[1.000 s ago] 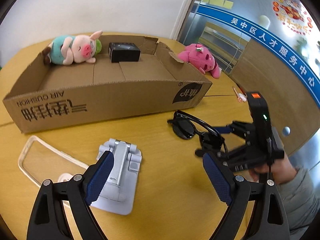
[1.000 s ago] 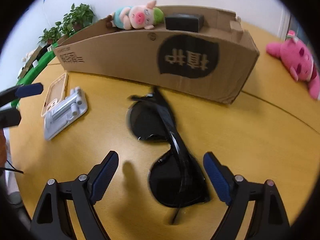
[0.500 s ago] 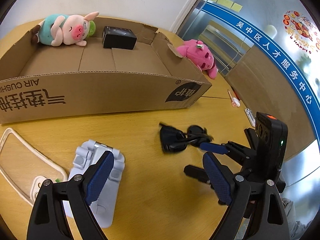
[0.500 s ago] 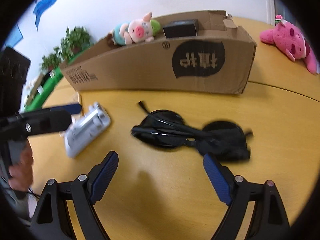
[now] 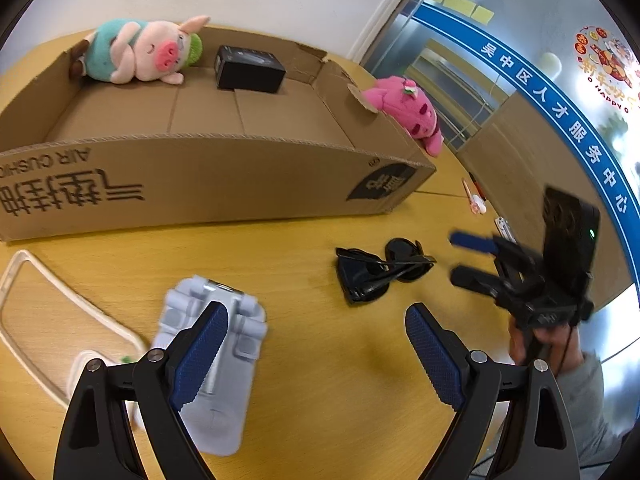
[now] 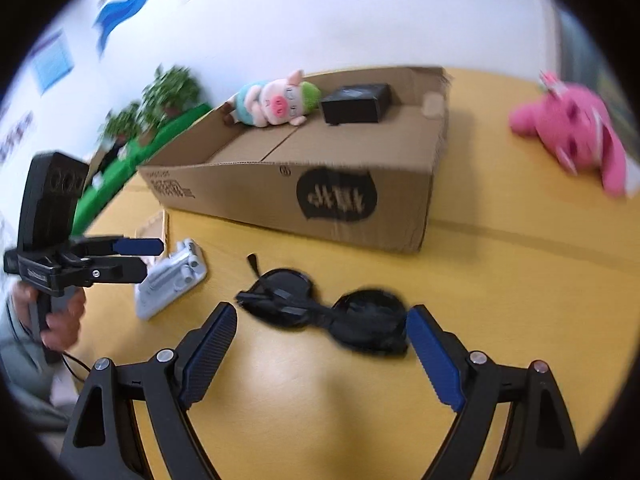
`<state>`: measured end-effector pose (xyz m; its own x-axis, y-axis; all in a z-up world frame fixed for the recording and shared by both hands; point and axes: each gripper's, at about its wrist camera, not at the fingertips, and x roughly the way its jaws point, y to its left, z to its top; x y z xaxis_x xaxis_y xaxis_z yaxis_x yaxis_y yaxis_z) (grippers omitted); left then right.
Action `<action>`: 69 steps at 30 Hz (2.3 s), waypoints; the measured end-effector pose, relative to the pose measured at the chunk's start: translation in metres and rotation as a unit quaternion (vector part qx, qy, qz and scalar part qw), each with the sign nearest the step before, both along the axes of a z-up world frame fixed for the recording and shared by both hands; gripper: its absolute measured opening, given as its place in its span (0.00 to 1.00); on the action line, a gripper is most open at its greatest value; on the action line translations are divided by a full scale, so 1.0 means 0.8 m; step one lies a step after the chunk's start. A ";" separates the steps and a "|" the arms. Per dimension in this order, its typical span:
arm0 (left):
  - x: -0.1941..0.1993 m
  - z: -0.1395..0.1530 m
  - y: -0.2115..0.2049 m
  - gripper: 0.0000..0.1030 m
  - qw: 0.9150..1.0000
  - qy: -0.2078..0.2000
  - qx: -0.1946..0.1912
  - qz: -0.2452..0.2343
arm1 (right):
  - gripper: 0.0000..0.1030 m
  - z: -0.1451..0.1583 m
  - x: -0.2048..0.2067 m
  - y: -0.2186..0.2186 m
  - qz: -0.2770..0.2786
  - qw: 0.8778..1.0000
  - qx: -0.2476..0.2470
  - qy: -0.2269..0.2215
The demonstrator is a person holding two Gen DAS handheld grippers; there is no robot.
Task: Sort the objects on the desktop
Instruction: 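Lower both grippers around the black sunglasses on the table, then close both grippers on the sunglasses frame and lift, then carry the sunglasses with both grippers into the box beside the pig plush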
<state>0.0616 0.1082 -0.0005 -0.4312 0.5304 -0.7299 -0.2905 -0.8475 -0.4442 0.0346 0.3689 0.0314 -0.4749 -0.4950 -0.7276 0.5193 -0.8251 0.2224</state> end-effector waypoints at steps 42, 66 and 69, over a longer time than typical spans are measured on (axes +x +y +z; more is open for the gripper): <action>-0.056 -0.043 0.101 0.89 0.989 -0.089 -0.003 -0.118 | 0.66 -0.053 0.089 -0.080 0.032 0.998 0.055 -0.014; -0.035 0.007 0.089 0.33 0.991 -0.067 0.021 -0.112 | 0.66 -0.002 0.116 -0.099 0.073 0.995 0.045 0.047; -0.040 0.042 0.069 0.33 0.994 -0.038 0.027 -0.103 | 0.66 0.028 0.109 -0.109 0.082 0.993 0.049 0.074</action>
